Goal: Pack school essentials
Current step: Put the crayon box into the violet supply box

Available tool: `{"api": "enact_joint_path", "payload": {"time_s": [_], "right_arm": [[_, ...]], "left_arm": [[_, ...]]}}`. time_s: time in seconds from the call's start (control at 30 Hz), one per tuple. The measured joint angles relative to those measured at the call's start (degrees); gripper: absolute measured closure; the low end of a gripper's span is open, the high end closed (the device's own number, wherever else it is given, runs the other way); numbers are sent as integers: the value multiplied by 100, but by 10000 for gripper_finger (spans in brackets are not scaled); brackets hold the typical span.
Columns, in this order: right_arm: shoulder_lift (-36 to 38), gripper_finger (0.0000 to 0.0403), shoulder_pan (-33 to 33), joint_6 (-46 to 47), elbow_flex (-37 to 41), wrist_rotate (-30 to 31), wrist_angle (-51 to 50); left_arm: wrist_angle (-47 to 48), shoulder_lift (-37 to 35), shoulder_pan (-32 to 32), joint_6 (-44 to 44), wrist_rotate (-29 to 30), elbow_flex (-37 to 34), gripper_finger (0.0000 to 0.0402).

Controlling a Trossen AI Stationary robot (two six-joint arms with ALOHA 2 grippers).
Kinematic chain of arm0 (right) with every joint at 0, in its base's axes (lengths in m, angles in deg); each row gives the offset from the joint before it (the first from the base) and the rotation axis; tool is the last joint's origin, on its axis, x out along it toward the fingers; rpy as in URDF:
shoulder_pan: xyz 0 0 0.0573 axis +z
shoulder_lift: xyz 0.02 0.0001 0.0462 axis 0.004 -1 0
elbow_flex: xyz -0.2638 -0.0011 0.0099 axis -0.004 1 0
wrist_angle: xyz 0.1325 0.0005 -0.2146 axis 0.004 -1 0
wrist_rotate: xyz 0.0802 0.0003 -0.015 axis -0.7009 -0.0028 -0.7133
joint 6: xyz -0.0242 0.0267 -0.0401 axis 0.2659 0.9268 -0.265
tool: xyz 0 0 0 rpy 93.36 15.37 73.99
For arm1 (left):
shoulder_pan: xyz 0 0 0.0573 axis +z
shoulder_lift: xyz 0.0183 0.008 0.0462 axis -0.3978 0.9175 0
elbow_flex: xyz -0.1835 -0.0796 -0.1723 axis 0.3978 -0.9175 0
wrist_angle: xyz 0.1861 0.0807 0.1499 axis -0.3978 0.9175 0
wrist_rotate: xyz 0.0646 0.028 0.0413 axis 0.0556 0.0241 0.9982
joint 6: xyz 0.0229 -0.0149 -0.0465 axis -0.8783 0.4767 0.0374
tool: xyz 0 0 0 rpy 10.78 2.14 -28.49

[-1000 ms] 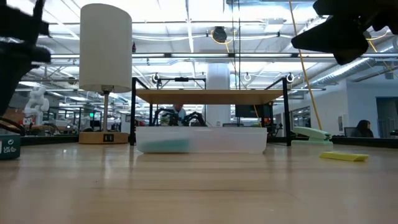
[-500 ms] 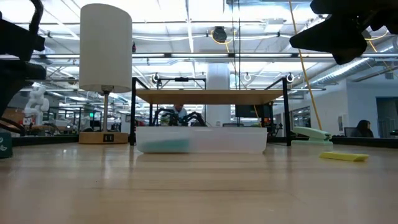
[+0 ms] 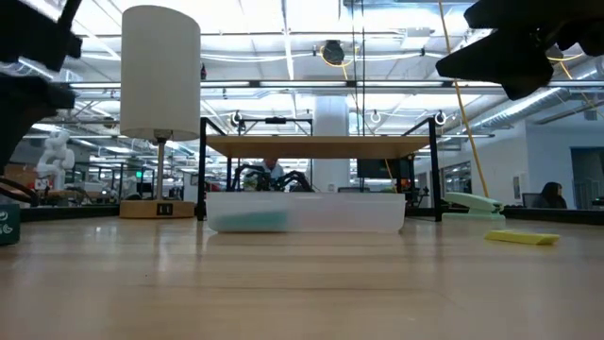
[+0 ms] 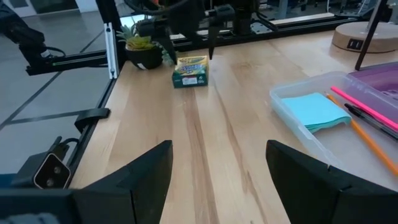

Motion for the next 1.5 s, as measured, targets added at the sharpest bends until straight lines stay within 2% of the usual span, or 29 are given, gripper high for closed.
{"api": "enact_joint_path", "payload": {"time_s": [0.13, 0.7, 1.03, 1.17, 1.37, 1.5], "right_arm": [[0, 151, -8, 44, 0, -132, 2], [0, 151, -2, 47, 0, -142, 2], [0, 151, -2, 36, 0, -144, 6], [0, 151, -2, 24, 0, -144, 13], [0, 151, -4, 1, 0, -144, 31], [0, 151, -4, -8, -1, -137, 45]], "left_arm": [[334, -9, 57, 41, 32, 169, 6], [-862, -20, -189, 282, -65, -578, 2], [-865, -10, -211, 264, -15, -616, 9], [-786, -11, -207, 273, -112, -616, 53], [-676, -11, -46, 331, -482, -560, 169], [-375, -11, 265, 377, -486, -320, 239]]}}
